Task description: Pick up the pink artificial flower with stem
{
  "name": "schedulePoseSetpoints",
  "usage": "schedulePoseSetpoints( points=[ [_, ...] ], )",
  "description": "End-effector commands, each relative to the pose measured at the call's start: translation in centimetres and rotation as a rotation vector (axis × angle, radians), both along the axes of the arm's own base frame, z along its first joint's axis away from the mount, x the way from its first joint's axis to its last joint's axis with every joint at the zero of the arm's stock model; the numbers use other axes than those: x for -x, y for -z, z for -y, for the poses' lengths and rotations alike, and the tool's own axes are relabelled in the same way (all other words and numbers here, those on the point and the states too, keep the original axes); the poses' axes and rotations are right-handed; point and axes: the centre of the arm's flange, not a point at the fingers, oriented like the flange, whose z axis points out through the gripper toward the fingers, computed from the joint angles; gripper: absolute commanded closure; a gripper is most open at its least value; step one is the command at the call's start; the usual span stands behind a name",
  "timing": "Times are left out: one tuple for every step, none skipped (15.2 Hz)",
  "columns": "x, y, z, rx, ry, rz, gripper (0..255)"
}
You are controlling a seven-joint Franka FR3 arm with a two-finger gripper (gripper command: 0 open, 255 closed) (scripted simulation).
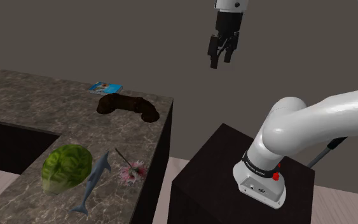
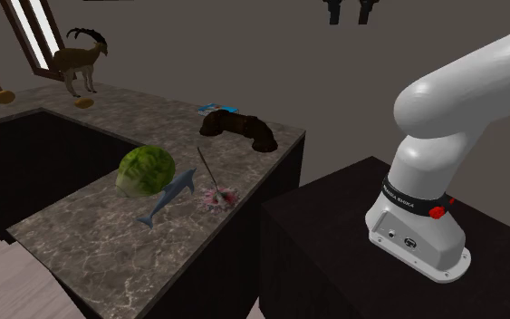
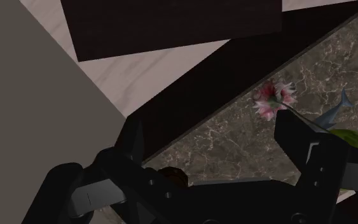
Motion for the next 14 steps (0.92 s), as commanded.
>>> schedulePoseSetpoints(
  points=[
    [0.0,0.0,0.0,0.000,0.000,0.000,0],
    [0.1,1.2,-0.5,-0.002,-0.013,0.021,0],
    [0.2,2.3,-1.1,-0.004,-0.027,0.041,0],
    [0.3,3.5,-1.6,-0.006,-0.040,0.062,0],
    [0.4,4.7,-2.2,-0.008,-0.054,0.083,0],
    [0.5,5.8,-2.7,-0.010,-0.067,0.103,0],
    [0.5,7.0,-3.2,-0.012,-0.080,0.124,0],
    [0.6,8.1,-3.8,-0.015,-0.094,0.145,0],
    [0.6,9.3,-4.3,-0.017,-0.107,0.165,0],
    [0.6,10.5,-4.9,-0.019,-0.120,0.186,0],
    [0.6,11.6,-5.4,-0.021,-0.134,0.206,0],
    [0.5,12.8,-6.0,-0.023,-0.147,0.227,0],
    [0.5,14.0,-6.5,-0.025,-0.161,0.248,0],
    [0.4,15.1,-7.1,-0.027,-0.174,0.268,0]
  ],
)
